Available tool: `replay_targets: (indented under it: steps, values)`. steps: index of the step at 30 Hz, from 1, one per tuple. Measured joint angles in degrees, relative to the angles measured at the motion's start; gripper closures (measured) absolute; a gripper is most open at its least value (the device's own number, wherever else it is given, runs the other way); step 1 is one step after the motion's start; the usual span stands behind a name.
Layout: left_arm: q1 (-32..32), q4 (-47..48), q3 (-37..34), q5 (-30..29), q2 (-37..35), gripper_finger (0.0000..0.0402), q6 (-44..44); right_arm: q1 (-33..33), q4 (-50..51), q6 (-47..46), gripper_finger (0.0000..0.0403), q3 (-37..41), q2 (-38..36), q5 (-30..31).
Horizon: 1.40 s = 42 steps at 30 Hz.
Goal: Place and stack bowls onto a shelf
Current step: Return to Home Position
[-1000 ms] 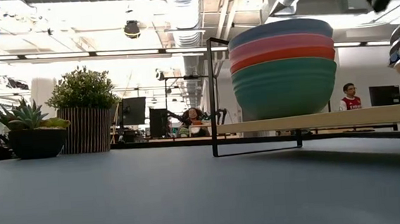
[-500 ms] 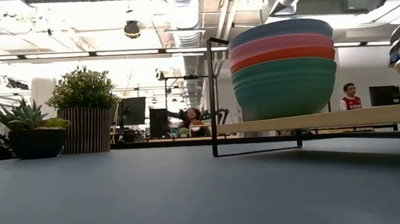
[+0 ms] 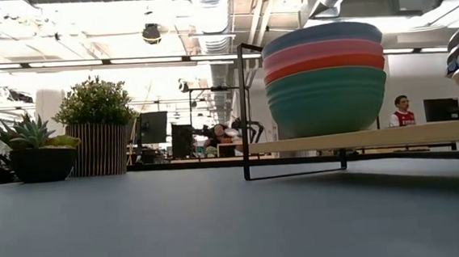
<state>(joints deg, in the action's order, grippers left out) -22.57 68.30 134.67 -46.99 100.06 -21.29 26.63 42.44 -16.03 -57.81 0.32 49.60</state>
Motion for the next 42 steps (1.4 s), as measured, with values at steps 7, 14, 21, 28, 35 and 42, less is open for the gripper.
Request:
replay_targets:
  steps: [7,14,21,28,35,42]
  values:
    - [-10.3,22.3,-0.2,-14.1,-8.6,0.0277,-16.8,-1.7,1.0,0.2,0.034,1.2,0.2,8.0]
    - [-24.6,20.2,-16.5,-21.0,-25.1,0.0277,-24.6,-2.2,-3.9,-2.0,0.034,8.6,0.0,10.1]
    - [-35.8,15.3,-46.5,-30.5,-44.8,0.0277,-41.4,-2.0,-17.2,-2.5,0.034,19.4,0.0,9.7]
    - [-42.1,3.4,-76.6,-36.5,-62.7,0.0277,-52.9,-1.9,-27.1,-2.2,0.034,28.9,0.0,8.5]
    - [-45.2,-2.6,-96.7,-43.0,-74.3,0.0277,-64.2,-2.0,-29.9,-1.2,0.034,33.4,0.0,6.9]
    - [-45.4,-9.7,-106.9,-41.5,-75.7,0.0276,-73.3,-2.1,-36.5,5.4,0.034,36.6,0.0,6.6]
